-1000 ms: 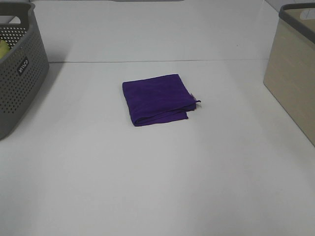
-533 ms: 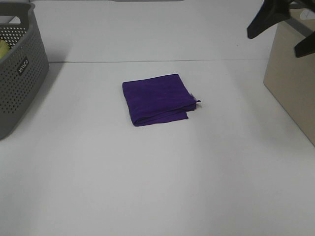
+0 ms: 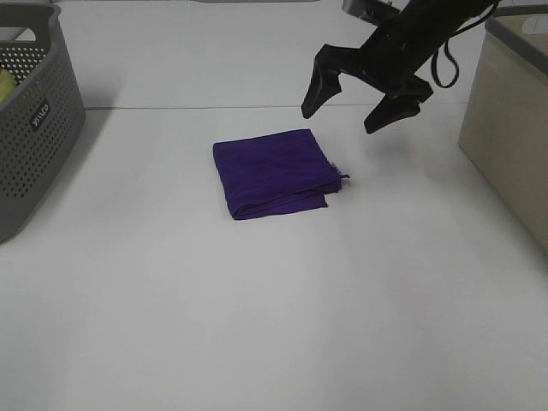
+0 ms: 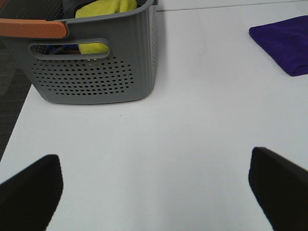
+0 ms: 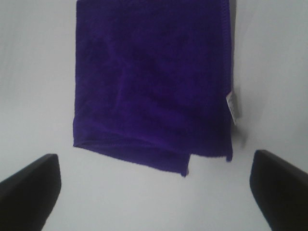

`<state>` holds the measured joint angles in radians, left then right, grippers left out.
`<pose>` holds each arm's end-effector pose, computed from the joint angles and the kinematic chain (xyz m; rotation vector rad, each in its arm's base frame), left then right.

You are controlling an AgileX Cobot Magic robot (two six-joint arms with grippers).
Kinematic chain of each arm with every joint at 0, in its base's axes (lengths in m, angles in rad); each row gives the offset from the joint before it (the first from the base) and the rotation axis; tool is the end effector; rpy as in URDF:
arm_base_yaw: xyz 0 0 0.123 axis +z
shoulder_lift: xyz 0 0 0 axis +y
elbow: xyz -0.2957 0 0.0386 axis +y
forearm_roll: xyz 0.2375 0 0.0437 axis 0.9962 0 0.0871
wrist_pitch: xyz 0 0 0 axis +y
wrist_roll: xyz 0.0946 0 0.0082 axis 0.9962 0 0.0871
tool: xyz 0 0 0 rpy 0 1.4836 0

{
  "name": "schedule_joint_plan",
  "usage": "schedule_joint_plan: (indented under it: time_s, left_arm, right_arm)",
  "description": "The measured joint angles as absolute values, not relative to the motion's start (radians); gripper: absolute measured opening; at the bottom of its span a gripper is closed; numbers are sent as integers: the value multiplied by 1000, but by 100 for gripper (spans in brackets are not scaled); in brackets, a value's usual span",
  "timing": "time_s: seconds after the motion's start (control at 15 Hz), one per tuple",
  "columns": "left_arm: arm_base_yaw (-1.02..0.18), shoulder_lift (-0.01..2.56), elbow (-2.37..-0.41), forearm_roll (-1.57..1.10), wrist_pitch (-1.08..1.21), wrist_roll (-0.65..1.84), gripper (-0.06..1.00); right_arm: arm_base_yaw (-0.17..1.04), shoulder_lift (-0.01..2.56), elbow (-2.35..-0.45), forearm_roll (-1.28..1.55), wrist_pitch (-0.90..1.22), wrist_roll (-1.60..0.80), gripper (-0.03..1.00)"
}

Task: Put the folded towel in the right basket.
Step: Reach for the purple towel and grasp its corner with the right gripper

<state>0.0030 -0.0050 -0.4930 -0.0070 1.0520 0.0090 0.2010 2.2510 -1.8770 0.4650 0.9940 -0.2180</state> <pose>-0.0233 -0.0006 0.2692 0.0064 2.0376 -0.0008 0.4657 0.1313 0.1996 -0.3056 2.7753 0.6003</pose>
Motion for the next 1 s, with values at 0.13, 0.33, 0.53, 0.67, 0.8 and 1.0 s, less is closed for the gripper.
schedule_joint_plan:
  time_s: [0.13, 0.33, 0.53, 0.67, 0.8, 1.0]
  left_arm:
    - [3, -5, -493, -7, 1052, 9, 99]
    - [3, -5, -493, -7, 1052, 9, 99]
    - [3, -5, -493, -12, 1052, 9, 99]
    - [3, -5, -493, -13, 1052, 9, 99]
    - [3, -5, -493, -13, 1052, 9, 99]
    - [3, -5, -493, -13, 1052, 9, 99]
  right_arm:
    - [201, 2350, -1990, 443, 1040, -218, 97]
    - [201, 2493, -2132, 421, 1090, -218, 96]
    - [201, 2558, -2231, 375, 1106, -216, 96]
    - [183, 2569, -2240, 354, 1125, -215, 96]
    - [165, 2586, -2241, 365, 1142, -214, 96]
    - [157, 2594, -2244, 389, 1146, -214, 96]
